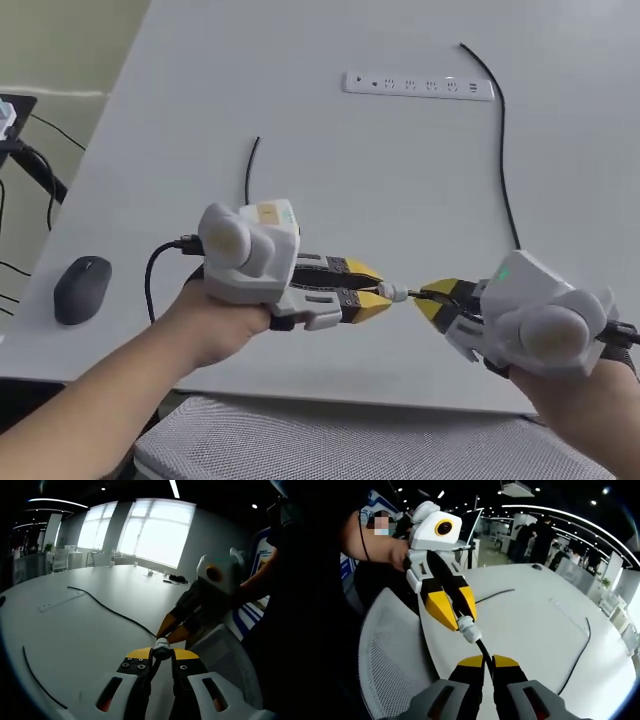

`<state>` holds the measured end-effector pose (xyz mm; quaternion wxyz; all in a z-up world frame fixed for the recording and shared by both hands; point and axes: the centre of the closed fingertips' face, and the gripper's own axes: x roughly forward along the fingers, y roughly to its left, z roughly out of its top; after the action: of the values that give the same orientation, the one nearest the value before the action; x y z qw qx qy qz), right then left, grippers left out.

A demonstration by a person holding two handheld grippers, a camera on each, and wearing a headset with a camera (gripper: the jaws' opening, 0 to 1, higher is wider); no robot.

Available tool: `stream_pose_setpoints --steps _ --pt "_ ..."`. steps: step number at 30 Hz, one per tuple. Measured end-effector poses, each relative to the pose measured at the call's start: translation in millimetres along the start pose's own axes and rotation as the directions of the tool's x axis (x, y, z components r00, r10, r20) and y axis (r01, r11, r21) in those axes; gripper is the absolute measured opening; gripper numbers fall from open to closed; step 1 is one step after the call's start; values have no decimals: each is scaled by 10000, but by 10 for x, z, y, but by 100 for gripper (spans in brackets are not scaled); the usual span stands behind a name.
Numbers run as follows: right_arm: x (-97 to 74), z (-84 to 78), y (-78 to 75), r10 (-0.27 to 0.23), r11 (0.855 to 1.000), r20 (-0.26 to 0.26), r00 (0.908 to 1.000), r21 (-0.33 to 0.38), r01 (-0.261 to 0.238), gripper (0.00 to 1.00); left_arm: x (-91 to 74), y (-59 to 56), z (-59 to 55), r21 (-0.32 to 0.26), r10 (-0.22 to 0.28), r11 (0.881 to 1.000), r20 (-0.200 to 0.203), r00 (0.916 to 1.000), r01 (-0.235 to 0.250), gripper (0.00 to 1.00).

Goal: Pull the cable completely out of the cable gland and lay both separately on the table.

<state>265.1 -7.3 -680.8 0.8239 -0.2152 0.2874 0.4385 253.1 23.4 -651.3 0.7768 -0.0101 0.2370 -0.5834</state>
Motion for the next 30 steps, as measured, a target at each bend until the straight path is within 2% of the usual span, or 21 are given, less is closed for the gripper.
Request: stream_pose_setpoints --steps 7,11,17,20,21,22,24,25,27,30 --pt "7 -81 -68 -121 9962 -19 9999 863 122 0 -11 -11 29 -27 14 10000 74 10000 -14 14" --pt "-10 -160 -143 -363 9905 -91 9993 1325 372 0 -26 -18 48 -78 -1 10000 166 9999 2 14" --pt "-15 -332 -252 -666 9691 -233 9975 2363 703 0 -17 -32 55 -84 -21 10000 220 9998 23 14" --pt "-17 -430 -301 -870 9500 -399 9954 2975 949 0 -8 -49 60 -73 -36 10000 249 9997 38 14" --pt "-20 -491 -328 -1002 9375 -535 9935 3295 1123 0 -4 -56 60 -52 -42 10000 248 9997 43 14" --pt "-16 -518 -347 -1052 9322 -563 9929 3422 1182 0 -2 -58 61 -53 -41 10000 256 9997 42 14" --pt "-22 -629 -368 -1150 9013 -870 9895 4097 1408 0 3 -65 58 -22 -28 10000 264 9996 29 14" --pt "-17 -674 -364 -1100 8796 -928 9896 4545 1404 0 7 -71 55 12 -30 10000 256 9997 30 14" --pt "-20 -756 -377 -1209 8487 -1128 9862 5036 1616 0 13 -75 45 20 -38 10000 233 9997 37 14" --pt "-1 -863 -398 -1322 8284 -1362 9818 5287 1849 0 19 -81 42 41 -33 10000 221 9998 32 14"
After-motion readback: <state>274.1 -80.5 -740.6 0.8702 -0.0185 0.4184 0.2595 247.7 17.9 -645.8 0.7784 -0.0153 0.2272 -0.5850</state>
